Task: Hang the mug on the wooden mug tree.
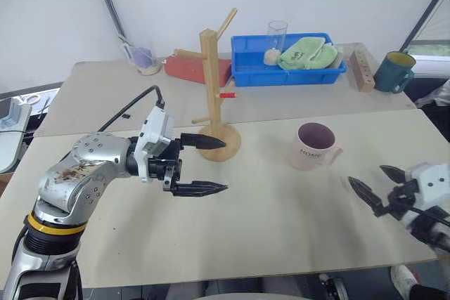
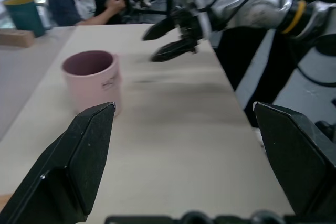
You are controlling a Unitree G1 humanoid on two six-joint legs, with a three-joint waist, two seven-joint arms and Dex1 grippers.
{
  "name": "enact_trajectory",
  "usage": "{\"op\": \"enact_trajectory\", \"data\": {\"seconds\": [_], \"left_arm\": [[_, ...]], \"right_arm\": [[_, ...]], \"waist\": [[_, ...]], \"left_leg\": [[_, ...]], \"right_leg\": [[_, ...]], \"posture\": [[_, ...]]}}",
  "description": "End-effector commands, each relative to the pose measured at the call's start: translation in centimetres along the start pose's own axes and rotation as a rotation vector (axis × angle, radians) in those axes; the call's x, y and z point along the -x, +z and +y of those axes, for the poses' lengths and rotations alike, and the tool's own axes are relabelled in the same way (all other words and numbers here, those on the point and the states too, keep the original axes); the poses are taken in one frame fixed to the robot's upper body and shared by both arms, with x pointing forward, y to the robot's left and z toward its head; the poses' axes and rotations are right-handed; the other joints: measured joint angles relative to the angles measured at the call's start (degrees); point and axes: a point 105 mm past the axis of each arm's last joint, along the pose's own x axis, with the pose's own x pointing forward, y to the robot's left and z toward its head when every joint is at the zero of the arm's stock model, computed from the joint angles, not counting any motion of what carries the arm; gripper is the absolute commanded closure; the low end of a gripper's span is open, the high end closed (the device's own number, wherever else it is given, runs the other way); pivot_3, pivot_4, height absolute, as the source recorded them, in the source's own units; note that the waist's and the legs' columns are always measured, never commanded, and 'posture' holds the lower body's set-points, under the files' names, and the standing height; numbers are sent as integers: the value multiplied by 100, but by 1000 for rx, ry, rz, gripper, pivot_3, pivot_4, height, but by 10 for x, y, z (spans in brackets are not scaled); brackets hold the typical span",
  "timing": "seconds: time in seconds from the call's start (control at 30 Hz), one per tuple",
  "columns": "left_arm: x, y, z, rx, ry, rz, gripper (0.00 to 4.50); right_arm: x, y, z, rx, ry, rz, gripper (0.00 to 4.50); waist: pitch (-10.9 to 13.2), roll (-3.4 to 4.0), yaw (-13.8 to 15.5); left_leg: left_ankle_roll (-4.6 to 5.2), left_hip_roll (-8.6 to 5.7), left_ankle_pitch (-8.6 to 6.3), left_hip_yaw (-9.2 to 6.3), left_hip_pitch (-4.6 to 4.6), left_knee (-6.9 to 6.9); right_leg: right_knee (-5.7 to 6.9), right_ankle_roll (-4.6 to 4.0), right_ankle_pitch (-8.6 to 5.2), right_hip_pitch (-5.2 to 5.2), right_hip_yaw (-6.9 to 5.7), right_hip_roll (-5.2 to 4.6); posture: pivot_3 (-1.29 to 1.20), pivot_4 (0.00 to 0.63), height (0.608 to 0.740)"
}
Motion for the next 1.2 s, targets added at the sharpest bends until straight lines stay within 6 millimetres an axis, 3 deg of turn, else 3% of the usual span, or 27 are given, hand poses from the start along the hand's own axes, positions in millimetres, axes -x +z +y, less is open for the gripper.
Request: {"op": "enact_trajectory", "data": {"seconds": [0.03,0.3,0.37,0.83,1.17,1.2], "left_arm": [[-6,2,-5,-36,-57,8,0],[-9,-1,-4,-45,-75,1,0],[-8,-1,-3,-45,-71,2,0],[-7,-3,0,-45,-48,17,0],[-5,-3,3,-55,-38,29,0],[-5,-3,4,-57,-35,30,0]], "right_arm": [[-10,4,1,16,-70,-40,114],[-34,-2,-1,-35,-137,-71,114],[-38,-1,3,-39,-124,-75,114],[-55,8,9,-82,-100,-91,114],[-70,-4,6,-146,-118,-84,114],[-72,-4,7,-158,-112,-88,649]], "waist": [[-1,2,-2],[-2,4,0],[-2,4,0],[-3,5,-2],[-3,6,-3],[-3,6,-3]], "left_leg": [[0,6,0,0,-1,0],[4,16,2,5,-8,0],[61,19,38,7,-7,0],[63,27,39,14,-6,-4],[67,26,41,16,-9,-4],[68,27,42,16,-8,-4]], "right_leg": [[-1,-1,0,-1,4,8],[1,-2,0,-2,9,17],[8,-2,0,-2,9,21],[22,-3,0,-5,10,23],[30,-4,0,-5,10,24],[31,-4,0,-4,10,24]], "posture": [[0,150,740],[0,150,740],[0,150,740],[0,150,740],[0,150,740],[0,150,740]]}}
